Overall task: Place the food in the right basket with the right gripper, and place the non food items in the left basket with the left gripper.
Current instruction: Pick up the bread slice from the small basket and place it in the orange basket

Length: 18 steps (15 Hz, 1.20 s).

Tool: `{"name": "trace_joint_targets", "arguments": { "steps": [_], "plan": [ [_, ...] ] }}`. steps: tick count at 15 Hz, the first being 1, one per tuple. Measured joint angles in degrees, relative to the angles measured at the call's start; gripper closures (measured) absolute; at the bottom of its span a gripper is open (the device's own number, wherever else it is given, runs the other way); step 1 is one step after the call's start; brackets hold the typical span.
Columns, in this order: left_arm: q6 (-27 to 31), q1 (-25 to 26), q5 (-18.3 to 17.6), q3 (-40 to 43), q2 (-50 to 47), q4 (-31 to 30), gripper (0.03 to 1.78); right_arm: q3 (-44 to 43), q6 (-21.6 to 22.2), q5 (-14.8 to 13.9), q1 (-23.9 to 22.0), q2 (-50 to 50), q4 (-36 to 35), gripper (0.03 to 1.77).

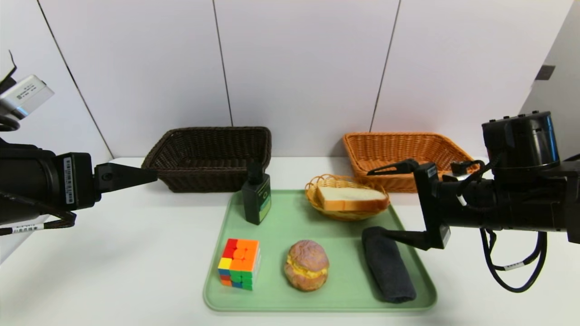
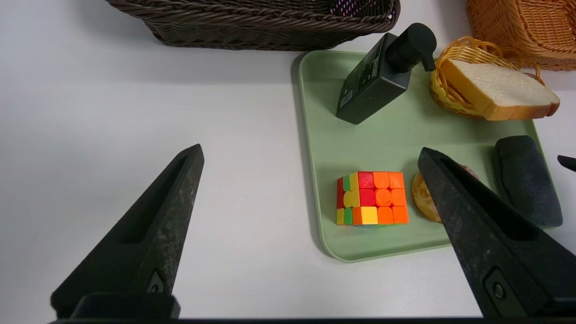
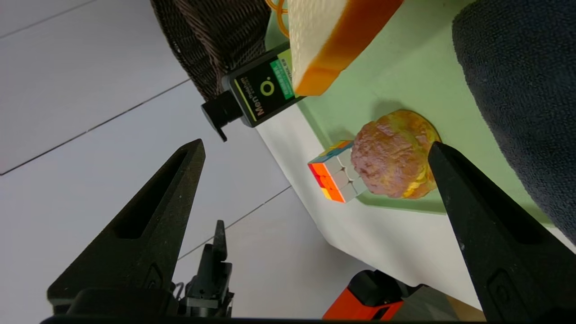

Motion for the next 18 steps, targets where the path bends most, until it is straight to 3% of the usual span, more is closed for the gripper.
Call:
{"name": "trace_joint_targets", "arguments": {
  "steps": [11, 18],
  "plan": [
    [0.37, -0.10, -0.29, 1.38, -1.72, 0.06, 0.12, 6.03, 3.19, -5.00, -0.17, 1.82, -16.43, 0.09],
    [0.30, -0.10, -0.43, 2.10, -2.79, 0.09, 0.12, 6.69, 3.83, -6.47, -0.17, 3.57, -18.38, 0.09]
  ]
}}
